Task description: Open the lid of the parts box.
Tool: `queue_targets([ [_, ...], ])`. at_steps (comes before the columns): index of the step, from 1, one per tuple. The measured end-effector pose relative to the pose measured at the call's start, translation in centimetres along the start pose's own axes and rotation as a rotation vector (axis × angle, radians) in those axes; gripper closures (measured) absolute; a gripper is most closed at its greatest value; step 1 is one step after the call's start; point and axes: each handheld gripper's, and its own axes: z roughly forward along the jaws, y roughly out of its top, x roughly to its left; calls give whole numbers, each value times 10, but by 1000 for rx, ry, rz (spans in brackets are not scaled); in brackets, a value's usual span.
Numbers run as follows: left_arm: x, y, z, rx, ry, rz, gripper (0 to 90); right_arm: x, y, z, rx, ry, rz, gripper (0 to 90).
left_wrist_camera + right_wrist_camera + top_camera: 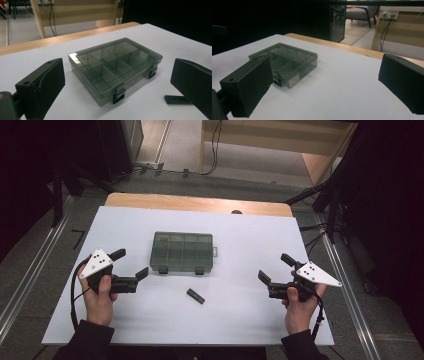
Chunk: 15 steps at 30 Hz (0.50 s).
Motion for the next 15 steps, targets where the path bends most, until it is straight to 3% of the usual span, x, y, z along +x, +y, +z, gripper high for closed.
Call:
queue_targets([
  [7, 0, 3, 11, 2, -11, -7, 0, 5, 6, 10, -1, 13, 2, 0],
  [15, 4, 5, 21, 13, -26, -31, 23, 13, 13, 31, 3, 70, -13, 0],
])
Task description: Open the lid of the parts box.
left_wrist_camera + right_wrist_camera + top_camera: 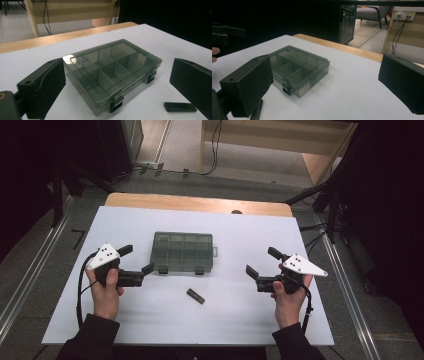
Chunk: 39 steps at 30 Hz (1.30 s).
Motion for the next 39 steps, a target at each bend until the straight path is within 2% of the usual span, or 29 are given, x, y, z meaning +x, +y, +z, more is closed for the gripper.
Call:
queue_targets([
  [1, 0, 0, 1, 4, -3, 1, 43, 1, 0, 3, 1, 6, 8, 0],
  [3, 1, 1, 4, 12, -42, 4, 46, 2, 2, 12, 0, 30, 10, 0],
  [5, 2, 1, 6, 14, -57, 1, 46, 4, 2, 14, 3, 38, 15, 0],
  [7, 1, 0, 9, 17, -53, -2, 64, 5, 3, 20, 11, 47, 16, 0],
  [9, 0, -1, 12, 11, -46, -13, 125, 7, 3, 25, 18, 56, 11, 0],
  [13, 1, -1, 16, 8, -37, -27, 141, 9, 3, 37, 39, 74, 4, 0],
  [17, 3, -2, 20, 13, -18, -41, 187, 11, 4, 48, 65, 112, 4, 0],
  [21, 2, -2, 24, 23, 1, -31, 274, 13, 3, 57, 73, 117, 6, 57],
  [22, 2, -2, 26, 29, -1, -27, 311, 13, 3, 62, 73, 118, 11, 96],
  [25, 1, -2, 32, 39, 5, -21, 340, 13, 3, 66, 76, 103, 17, 138],
  [26, 2, -2, 33, 41, 5, -20, 367, 13, 4, 70, 83, 100, 16, 199],
  [27, 2, -2, 35, 41, 9, -24, 367, 13, 4, 70, 83, 100, 16, 199],
  [28, 3, -3, 36, 37, 6, -32, 406, 14, 4, 74, 88, 89, 16, 274],
  [29, 3, -3, 38, 37, 7, -38, 406, 14, 4, 74, 88, 89, 16, 274],
  [31, 4, -4, 40, 44, 9, -41, 448, 15, 4, 78, 92, 64, 14, 390],
  [34, 5, -5, 42, 58, 14, -43, 518, 17, 2, 83, 98, 25, 2, 490],
  [37, 7, -6, 41, 75, 32, -40, 574, 16, -1, 86, 99, 56, 23, 610],
  [39, 10, -9, 39, 75, 34, -52, 637, 15, -4, 89, 108, 84, 25, 680],
])
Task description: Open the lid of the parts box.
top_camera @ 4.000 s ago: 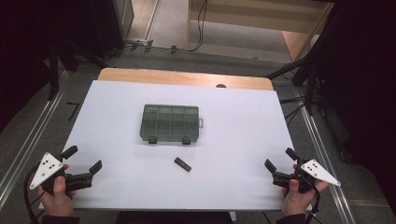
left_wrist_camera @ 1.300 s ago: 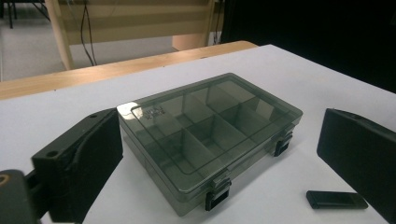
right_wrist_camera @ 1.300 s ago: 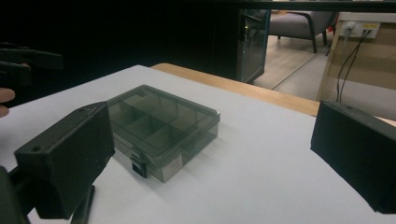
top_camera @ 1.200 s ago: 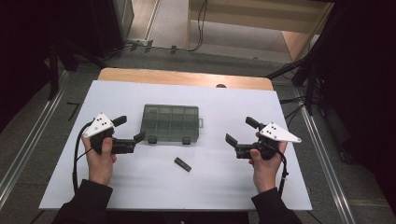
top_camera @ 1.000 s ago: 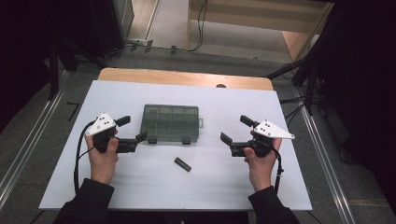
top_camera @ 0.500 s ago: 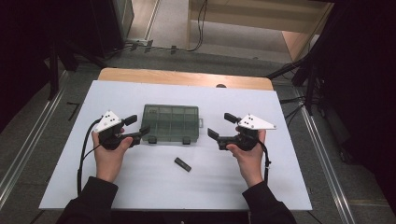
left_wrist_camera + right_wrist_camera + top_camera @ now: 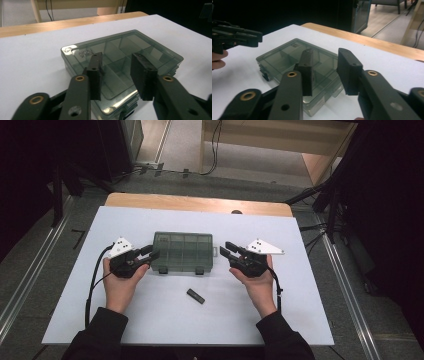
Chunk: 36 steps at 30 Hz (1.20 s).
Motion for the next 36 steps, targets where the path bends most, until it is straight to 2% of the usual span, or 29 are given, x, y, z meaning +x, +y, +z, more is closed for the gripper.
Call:
queue_targets([
  [2, 2, -3, -1, 14, 11, 0, 649, 0, -1, 0, 7, 14, -2, 714],
  [6, 5, -9, -4, 44, 21, 2, 709, 1, -4, 4, 51, 73, -54, 800],
  [9, 8, -14, -7, 62, 22, -4, 802, 1, -8, 9, 114, 113, -60, 877],
  [13, 11, -16, -9, 92, 13, -3, 849, 0, -12, 11, 130, 105, -65, 877],
  [15, 13, -18, -8, 105, 10, -6, 881, -1, -17, 14, 150, 99, -53, 878],
  [22, 20, -25, -5, 150, -3, -16, 890, 1, -27, 23, 233, 109, -54, 878],
  [25, 22, -28, -3, 185, -7, -15, 892, 1, -29, 26, 249, 106, -55, 878],
  [29, 27, -32, 0, 232, -14, -35, 892, -1, -33, 28, 268, 100, -50, 878],
  [36, 27, -34, 4, 268, -24, -18, 892, 0, -37, 32, 304, 106, -54, 879],
])
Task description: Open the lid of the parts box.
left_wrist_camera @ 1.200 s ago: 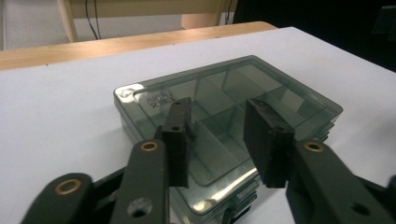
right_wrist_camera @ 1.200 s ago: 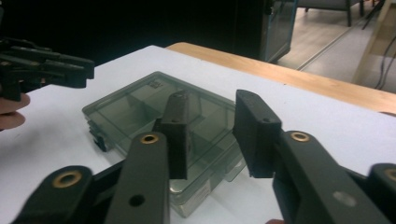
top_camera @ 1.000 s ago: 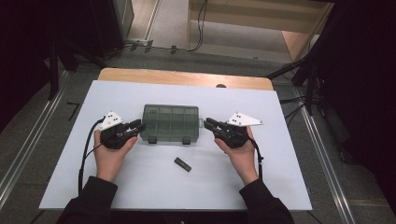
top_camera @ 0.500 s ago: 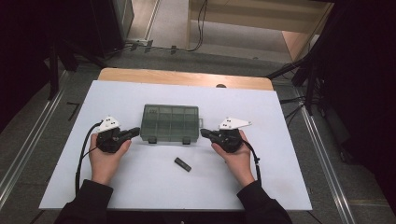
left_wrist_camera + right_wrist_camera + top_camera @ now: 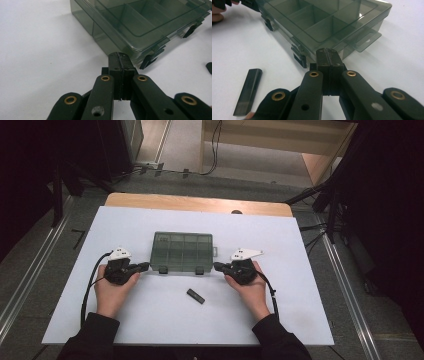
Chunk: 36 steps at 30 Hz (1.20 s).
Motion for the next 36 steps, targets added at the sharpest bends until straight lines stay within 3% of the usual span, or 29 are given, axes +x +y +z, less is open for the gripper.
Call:
queue_targets([
  [5, -1, 0, 0, 28, 1, 18, 892, 0, -2, 3, 17, -20, 1, 879],
  [15, -2, 1, -2, 21, -1, 19, 892, 0, -6, 9, 58, -36, -3, 879],
  [36, -3, 1, -2, 43, -13, 49, 892, 4, -4, 6, 54, -38, -23, 880],
])
